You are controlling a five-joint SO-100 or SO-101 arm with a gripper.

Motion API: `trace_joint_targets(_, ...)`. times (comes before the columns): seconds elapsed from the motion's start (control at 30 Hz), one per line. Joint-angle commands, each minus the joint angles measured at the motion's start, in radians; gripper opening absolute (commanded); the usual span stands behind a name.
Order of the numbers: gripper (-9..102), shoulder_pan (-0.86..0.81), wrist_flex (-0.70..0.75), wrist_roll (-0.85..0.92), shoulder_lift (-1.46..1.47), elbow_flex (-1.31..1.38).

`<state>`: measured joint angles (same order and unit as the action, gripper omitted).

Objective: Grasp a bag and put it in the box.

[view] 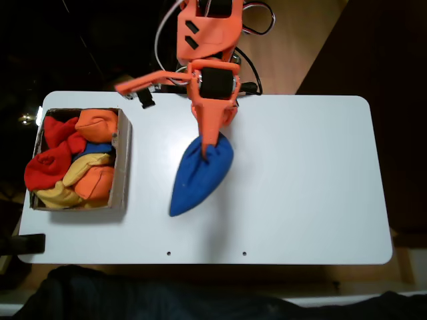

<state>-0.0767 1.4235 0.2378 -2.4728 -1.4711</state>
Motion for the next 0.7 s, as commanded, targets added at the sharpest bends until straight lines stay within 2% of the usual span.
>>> trace_joint_targets(0.0,0,-0.061,-0.002,-0.015,0.006,0.103)
trace_joint_targets(0.67,0,-0.38,0.083,-0.084,0.087,0.293)
